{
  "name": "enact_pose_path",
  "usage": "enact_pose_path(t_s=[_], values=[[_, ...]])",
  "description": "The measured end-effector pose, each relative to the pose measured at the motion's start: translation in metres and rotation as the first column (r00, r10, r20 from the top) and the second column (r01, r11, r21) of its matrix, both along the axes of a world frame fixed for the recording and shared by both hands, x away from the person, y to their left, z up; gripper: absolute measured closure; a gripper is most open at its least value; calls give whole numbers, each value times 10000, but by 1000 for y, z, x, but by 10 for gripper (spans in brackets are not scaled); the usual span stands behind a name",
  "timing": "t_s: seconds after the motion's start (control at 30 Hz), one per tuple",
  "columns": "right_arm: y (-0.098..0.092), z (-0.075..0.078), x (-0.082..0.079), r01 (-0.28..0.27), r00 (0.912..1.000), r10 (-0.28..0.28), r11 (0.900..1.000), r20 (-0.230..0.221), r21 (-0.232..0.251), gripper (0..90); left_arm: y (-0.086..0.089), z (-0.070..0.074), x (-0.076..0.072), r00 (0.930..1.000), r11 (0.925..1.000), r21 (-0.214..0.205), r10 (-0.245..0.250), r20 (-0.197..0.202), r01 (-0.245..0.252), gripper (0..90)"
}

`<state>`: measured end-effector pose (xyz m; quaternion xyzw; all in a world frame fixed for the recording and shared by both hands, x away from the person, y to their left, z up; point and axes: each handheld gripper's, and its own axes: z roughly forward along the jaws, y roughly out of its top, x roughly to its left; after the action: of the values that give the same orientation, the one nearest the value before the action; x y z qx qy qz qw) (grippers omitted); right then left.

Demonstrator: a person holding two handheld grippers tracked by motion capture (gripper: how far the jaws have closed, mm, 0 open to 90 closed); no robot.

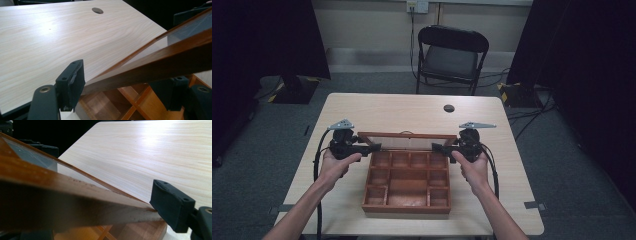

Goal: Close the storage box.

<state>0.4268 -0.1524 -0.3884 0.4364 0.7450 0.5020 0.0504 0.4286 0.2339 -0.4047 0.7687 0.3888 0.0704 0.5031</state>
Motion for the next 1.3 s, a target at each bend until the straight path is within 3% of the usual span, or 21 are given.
enact_pose_path(t_s=[0.13, 0.6, 0.63, 0.73, 0.87, 0.9, 1.1, 1.3], values=[[0, -3, 0, -186, 9998, 186, 9998, -76, -67, 219, -3, 0, -2, 10000, 9999, -134, 31, 26, -31, 307], [-7, -10, -5, -345, 9993, 348, 9990, 105, -287, 209, -2, 1, -4, 9997, 9995, 190, -258, 36, 258, 337], [-12, -12, -4, -290, 9996, 292, 9982, 18, -520, 200, -2, 1, -4, 9997, 9996, 163, -230, 32, 230, 337], [-17, -14, -3, -292, 9994, 284, 9987, -201, -407, 199, -2, 0, -3, 9999, 9999, 46, -163, -8, 163, 337], [-25, -18, -1, -78, 9996, 56, 9971, -294, -750, 210, -2, 0, -4, 9998, 9998, 69, -197, -4, 197, 336], [-30, -20, 0, -19, 9987, -38, 9941, -518, -1083, 242, -2, 0, -4, 9998, 9998, 43, -177, -3, 177, 336], [-50, -27, 8, 497, 9929, -632, 9900, -1006, -1317, 262, -1, 0, -4, 9998, 9998, -81, -203, -78, 202, 309], [-51, -26, 9, 515, 9930, -702, 9812, -955, -1859, 305, -2, 0, -5, 9997, 9998, -33, -216, -78, 216, 274]])
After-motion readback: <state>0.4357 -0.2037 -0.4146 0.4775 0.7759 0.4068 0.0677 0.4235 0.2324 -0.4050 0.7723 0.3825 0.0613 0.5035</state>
